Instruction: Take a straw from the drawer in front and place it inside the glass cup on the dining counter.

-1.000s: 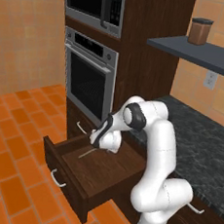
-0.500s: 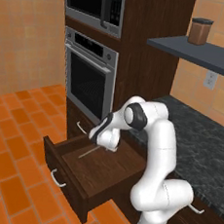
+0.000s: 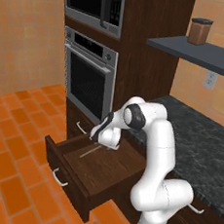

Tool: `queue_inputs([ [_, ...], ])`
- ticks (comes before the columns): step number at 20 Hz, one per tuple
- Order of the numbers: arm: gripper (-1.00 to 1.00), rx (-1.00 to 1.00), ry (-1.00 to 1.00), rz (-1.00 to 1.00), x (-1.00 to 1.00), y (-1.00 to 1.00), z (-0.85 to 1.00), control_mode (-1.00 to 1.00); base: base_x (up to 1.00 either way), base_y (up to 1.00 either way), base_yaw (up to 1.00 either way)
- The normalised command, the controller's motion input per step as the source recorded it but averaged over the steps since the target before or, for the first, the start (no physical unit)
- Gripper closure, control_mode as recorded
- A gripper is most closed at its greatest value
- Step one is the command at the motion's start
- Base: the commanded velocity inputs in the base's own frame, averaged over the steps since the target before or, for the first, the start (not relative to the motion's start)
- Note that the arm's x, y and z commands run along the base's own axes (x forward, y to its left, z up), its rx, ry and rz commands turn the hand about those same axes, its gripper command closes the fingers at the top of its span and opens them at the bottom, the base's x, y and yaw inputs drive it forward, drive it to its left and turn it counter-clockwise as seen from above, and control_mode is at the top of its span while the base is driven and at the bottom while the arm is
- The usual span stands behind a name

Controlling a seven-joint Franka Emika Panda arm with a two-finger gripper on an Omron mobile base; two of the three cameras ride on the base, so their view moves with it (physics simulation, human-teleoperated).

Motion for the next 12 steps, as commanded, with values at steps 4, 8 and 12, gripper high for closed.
queue_inputs([
  [4, -1.0, -0.01, 0.04, 0.08, 0.0, 0.4, 0.0, -1.0, 0.0, 0.0, 0.0],
  [8, -1.0, -0.04, 0.05, 0.04, 0.05, 0.37, -0.06, -1.0, 0.0, 0.0, 0.0],
  [12, -1.0, -0.06, 0.11, 0.0, 0.16, 0.4, -0.2, -1.0, 0.0, 0.0, 0.0],
])
